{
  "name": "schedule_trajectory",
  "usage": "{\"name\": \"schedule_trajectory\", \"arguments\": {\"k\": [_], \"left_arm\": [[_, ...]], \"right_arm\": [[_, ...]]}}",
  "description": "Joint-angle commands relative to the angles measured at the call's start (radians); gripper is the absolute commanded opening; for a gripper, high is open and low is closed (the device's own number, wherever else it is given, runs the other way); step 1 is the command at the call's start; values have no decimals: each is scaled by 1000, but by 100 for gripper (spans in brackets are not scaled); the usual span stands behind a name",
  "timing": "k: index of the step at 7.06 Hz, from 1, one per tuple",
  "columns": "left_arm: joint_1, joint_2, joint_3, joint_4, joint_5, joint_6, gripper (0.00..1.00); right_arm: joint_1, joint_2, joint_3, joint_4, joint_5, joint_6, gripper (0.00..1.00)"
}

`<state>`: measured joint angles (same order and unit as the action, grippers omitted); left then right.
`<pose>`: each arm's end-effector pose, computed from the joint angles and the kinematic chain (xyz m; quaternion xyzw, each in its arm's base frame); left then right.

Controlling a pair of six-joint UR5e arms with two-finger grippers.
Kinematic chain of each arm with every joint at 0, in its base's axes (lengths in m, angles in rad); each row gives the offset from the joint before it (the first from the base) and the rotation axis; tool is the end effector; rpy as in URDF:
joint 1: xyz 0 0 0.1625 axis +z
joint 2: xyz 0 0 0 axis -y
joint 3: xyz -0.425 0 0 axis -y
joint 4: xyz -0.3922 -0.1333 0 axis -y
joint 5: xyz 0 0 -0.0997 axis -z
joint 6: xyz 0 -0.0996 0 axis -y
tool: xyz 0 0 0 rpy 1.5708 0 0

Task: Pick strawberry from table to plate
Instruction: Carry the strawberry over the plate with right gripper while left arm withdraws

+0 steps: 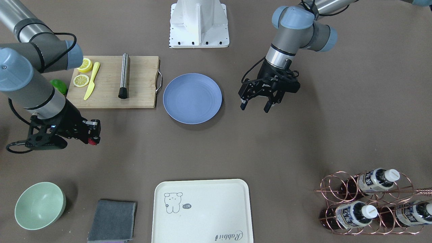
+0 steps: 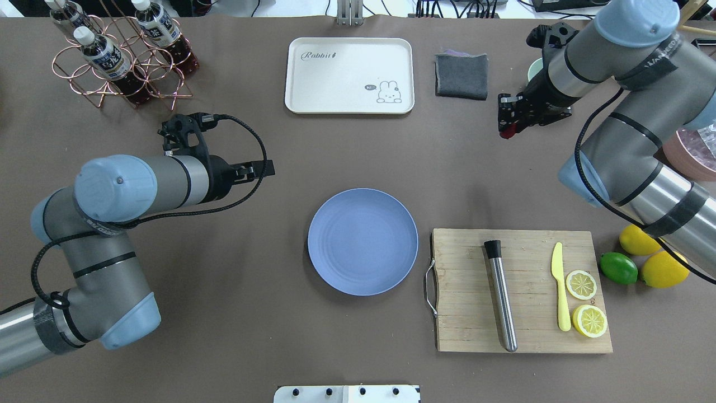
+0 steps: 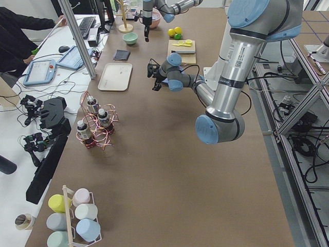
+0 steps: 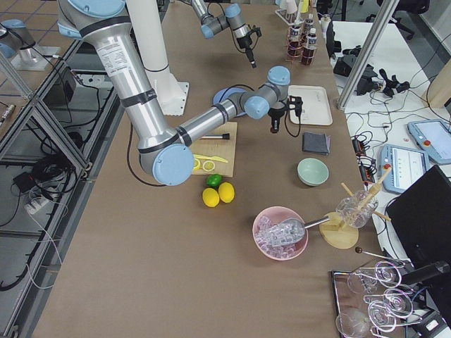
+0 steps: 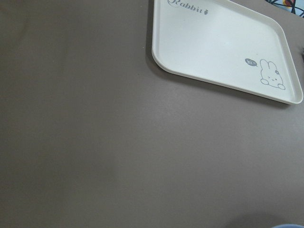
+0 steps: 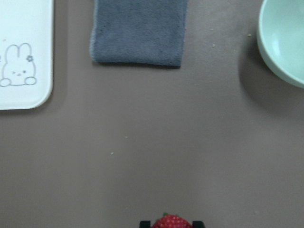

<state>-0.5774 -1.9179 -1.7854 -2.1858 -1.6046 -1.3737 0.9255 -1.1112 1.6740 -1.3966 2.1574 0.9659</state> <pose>0.4374 -0.4400 0.2994 0.1965 0.5191 -0.1480 0.8185 -0.3284 -0.5662 0.3286 0.0443 -0.4355 0.0397 0.8982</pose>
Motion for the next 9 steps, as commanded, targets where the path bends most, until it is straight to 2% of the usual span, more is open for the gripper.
{"name": "schedule_trajectory", "arguments": {"k": [1, 2, 3, 4, 5, 6, 8, 9], "left_arm": [[-121, 36, 0, -2, -131, 121, 98], [-190, 80, 9, 3, -265, 269, 98], [-247, 133, 18, 6, -344, 388, 98], [-292, 176, 23, 8, -419, 439, 98], [-333, 183, 53, 9, -482, 443, 98], [-387, 183, 85, 8, -551, 459, 98], [-503, 232, 125, 20, -648, 684, 98], [-551, 235, 130, 71, -673, 762, 98]], "right_arm": [[-133, 68, 111, -116, -113, 147, 0], [-211, 82, 127, -116, -176, 202, 0], [-302, 129, 128, -160, -259, 268, 0], [-382, 192, 125, -238, -318, 296, 0], [-458, 211, 118, -251, -388, 331, 0], [-515, 214, 104, -246, -434, 347, 0], [-554, 214, 63, -239, -478, 343, 0], [-562, 214, 25, -157, -487, 344, 0]]}}
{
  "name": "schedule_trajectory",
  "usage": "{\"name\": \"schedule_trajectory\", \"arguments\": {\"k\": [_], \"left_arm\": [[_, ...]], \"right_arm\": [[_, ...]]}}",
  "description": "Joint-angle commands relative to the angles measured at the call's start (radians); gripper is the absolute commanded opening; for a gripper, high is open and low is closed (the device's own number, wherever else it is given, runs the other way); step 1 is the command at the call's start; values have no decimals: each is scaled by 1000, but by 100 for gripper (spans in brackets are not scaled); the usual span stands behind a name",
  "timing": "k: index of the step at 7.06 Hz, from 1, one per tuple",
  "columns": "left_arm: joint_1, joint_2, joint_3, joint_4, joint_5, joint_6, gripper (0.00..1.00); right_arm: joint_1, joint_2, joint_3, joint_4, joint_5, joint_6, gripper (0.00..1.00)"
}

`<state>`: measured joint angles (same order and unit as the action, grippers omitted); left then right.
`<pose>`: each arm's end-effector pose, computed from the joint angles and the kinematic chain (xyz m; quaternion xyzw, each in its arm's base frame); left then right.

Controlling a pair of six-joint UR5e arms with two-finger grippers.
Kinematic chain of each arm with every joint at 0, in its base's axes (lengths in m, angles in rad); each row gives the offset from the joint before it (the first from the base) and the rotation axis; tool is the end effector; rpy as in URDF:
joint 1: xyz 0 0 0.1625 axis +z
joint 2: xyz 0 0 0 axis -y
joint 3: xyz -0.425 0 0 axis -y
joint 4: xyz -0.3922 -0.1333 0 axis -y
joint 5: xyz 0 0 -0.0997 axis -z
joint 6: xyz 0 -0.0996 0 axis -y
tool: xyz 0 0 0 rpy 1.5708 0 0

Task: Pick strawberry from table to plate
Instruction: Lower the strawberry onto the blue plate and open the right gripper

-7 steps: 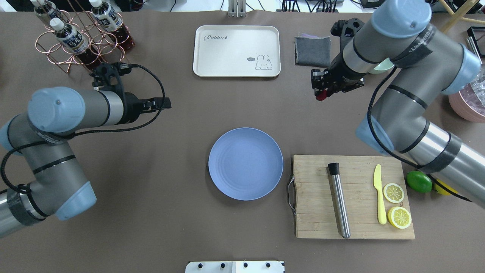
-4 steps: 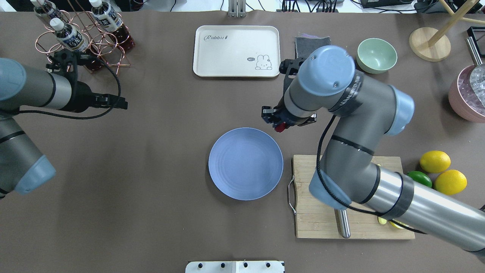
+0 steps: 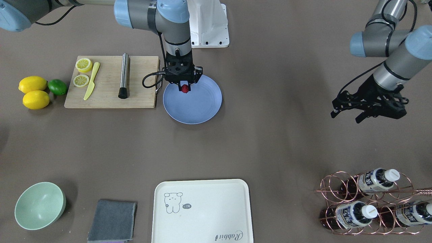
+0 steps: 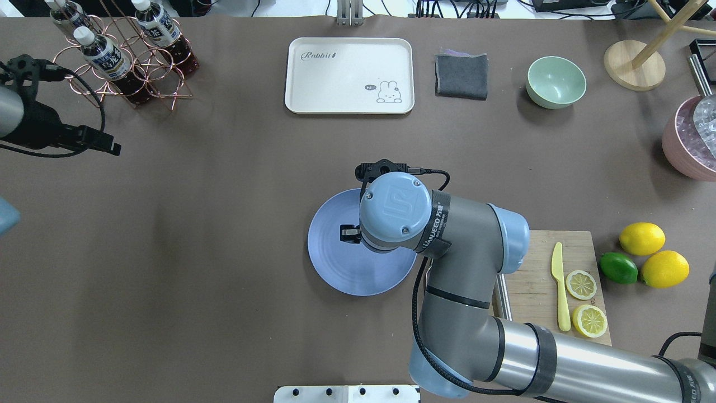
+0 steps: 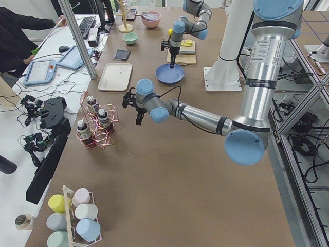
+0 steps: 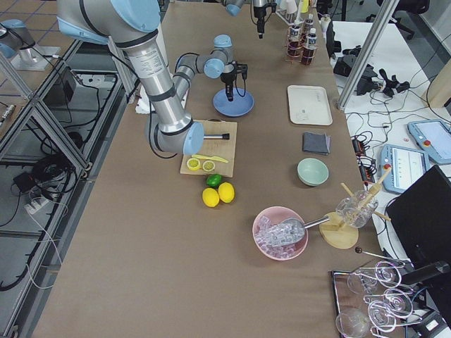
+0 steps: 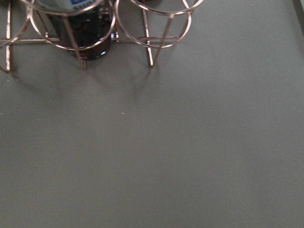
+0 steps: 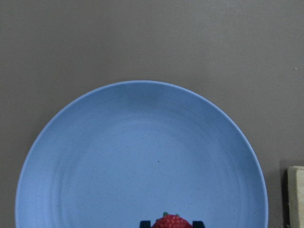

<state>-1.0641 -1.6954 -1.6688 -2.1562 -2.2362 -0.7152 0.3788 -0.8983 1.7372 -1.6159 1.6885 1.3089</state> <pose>0.2094 -0.5252 0.4797 0.1321 0.4591 0.0373 0.8777 -0.5750 -0.3597 0.2015 0.0700 -0.3833 0.0311 0.9204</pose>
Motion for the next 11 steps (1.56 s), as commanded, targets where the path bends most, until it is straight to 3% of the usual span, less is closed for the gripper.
{"name": "schedule_trajectory", "arguments": {"k": [1, 3, 4, 5, 7, 9, 11], "left_arm": [[-113, 22, 14, 92, -43, 196, 98], [-171, 30, 11, 153, -45, 286, 98], [-171, 29, 11, 153, -45, 286, 98], [-171, 29, 11, 153, -45, 286, 98], [-181, 29, 11, 154, -45, 287, 98], [-245, 28, 14, 186, -97, 308, 98], [-348, 28, 15, 356, -99, 557, 98]], "right_arm": [[-14, -2, -85, 152, -20, 4, 0], [-11, -4, -97, 160, -23, 4, 0], [-11, -2, -97, 160, -24, 6, 76], [-8, -4, -85, 151, -23, 16, 100], [26, -4, -32, 96, -4, 21, 100], [186, -11, 135, -109, 205, 1, 100], [392, -48, 201, -284, 325, -227, 100]]}}
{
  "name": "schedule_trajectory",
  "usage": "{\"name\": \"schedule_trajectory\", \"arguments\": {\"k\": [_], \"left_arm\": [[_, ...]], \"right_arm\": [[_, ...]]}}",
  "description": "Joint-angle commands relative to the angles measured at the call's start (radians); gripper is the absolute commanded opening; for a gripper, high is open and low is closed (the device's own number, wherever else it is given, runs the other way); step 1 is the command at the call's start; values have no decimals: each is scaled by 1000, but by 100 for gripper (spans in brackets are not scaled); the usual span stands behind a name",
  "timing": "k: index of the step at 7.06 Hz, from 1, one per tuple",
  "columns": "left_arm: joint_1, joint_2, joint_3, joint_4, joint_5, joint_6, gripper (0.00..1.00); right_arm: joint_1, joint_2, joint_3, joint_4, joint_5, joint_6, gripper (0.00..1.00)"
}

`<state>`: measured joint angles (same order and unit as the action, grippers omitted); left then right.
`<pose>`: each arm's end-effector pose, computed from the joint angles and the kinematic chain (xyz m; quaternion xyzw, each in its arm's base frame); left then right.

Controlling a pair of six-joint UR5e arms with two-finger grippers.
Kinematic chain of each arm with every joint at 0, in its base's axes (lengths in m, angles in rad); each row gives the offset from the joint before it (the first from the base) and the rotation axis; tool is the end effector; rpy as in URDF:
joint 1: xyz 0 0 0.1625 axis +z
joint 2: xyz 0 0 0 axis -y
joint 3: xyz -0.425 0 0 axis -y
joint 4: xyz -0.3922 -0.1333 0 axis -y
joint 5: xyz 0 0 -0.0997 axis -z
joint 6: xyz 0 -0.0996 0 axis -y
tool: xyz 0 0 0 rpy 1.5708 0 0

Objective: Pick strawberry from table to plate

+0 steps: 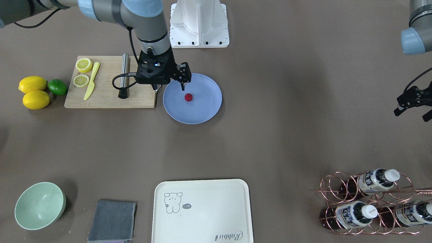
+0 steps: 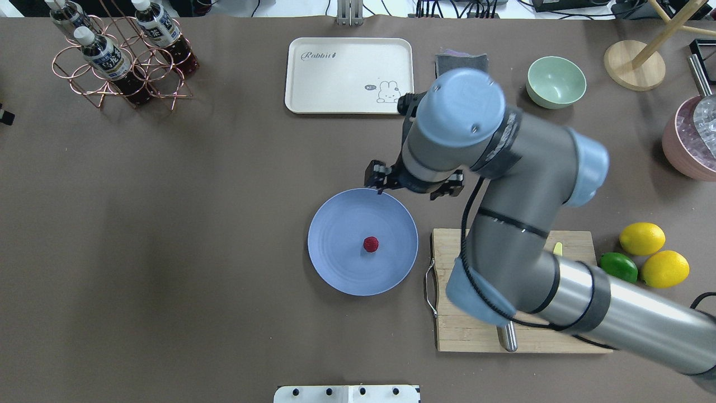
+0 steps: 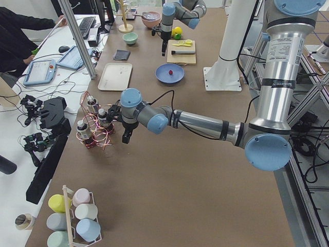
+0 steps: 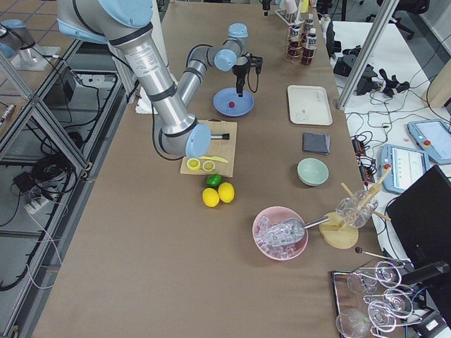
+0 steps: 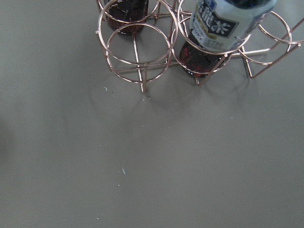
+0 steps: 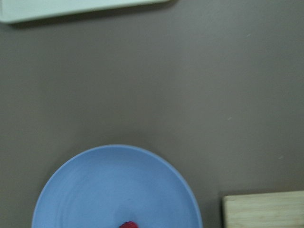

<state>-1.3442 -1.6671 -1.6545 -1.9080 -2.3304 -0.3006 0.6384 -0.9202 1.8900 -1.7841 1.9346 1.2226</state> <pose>0.0603 -0.5496 0.5288 0.1359 0.4079 0.0615 0.9007 -0.4360 -0.4454 0.1765 0.0239 -0.3995 0.0661 0.9140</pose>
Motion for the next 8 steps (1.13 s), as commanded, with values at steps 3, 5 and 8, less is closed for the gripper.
{"name": "schedule_trajectory", "arguments": {"k": [3, 5, 8], "left_arm": [[-228, 16, 4, 305, 6, 435, 98], [-262, 81, 5, 307, 63, 508, 98], [-262, 110, 25, 296, 63, 509, 98]], "right_arm": [[475, -364, 83, -127, 281, -771, 100], [688, -547, -6, -103, 401, -1054, 100], [887, -631, -254, 128, 402, -1290, 100]]}}
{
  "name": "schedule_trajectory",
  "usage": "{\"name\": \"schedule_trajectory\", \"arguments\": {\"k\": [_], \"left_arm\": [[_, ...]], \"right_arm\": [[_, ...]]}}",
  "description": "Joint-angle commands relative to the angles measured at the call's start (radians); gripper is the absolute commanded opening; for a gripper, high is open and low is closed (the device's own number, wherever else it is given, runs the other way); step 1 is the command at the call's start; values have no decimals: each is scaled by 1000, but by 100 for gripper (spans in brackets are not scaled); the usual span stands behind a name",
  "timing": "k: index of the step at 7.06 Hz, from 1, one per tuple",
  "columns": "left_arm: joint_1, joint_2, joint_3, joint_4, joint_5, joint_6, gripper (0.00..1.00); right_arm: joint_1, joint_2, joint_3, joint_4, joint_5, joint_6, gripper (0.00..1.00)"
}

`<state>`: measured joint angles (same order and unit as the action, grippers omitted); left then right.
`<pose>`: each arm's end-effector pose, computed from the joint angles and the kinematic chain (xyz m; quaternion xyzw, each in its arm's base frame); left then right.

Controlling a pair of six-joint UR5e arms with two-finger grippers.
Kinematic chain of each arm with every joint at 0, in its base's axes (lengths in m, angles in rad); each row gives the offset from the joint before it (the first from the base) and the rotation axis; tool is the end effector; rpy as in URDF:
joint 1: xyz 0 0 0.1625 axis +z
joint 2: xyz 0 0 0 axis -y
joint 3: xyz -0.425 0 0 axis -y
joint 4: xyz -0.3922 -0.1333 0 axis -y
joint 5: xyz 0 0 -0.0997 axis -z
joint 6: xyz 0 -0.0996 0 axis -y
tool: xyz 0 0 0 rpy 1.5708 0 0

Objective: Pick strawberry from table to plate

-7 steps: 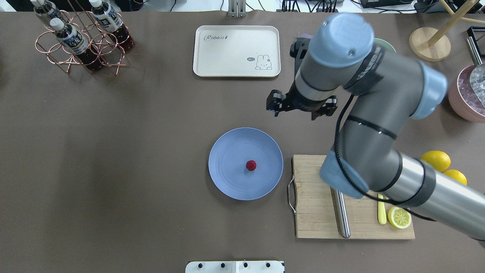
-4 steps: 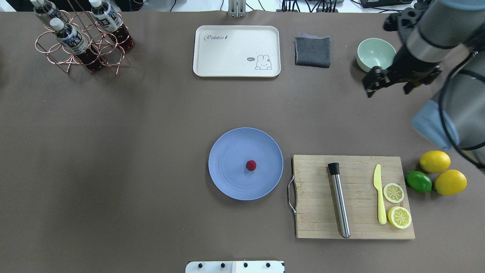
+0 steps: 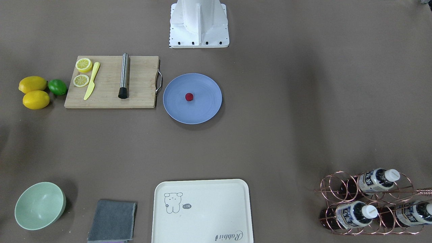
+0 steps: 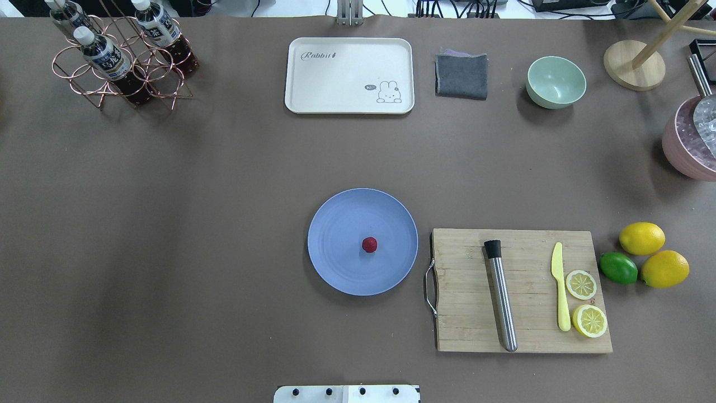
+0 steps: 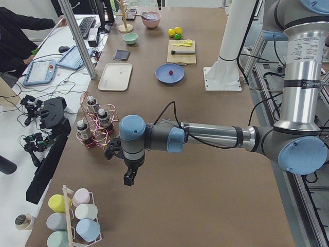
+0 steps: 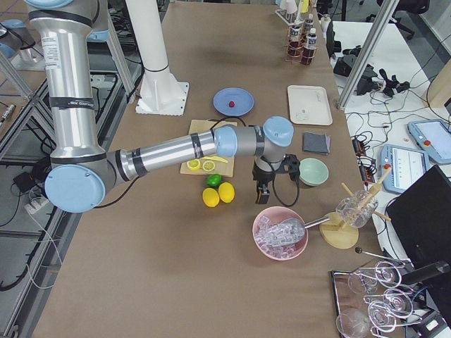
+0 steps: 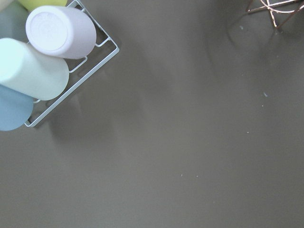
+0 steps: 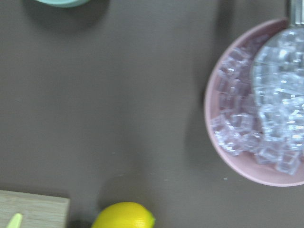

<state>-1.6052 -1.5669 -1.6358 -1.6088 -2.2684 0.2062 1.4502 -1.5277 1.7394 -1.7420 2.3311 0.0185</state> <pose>-0.0864 -0.4939 0.6296 0.0872 0.3333 0.0974 0.9337 0.0035 -0.5084 0.5728 -0.0070 -0.3714 -0.0549 0.9268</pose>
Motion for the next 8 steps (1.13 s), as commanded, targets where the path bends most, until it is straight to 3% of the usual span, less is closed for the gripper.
{"name": "schedule_trajectory", "arguments": {"k": [1, 8], "left_arm": [[-1, 10, 10, -5, 0, 1, 98], [-1, 27, 10, -8, -7, 2, 98]], "right_arm": [[84, -28, -107, 93, 2, -91, 100], [96, -29, -95, 96, 7, -89, 100]]}}
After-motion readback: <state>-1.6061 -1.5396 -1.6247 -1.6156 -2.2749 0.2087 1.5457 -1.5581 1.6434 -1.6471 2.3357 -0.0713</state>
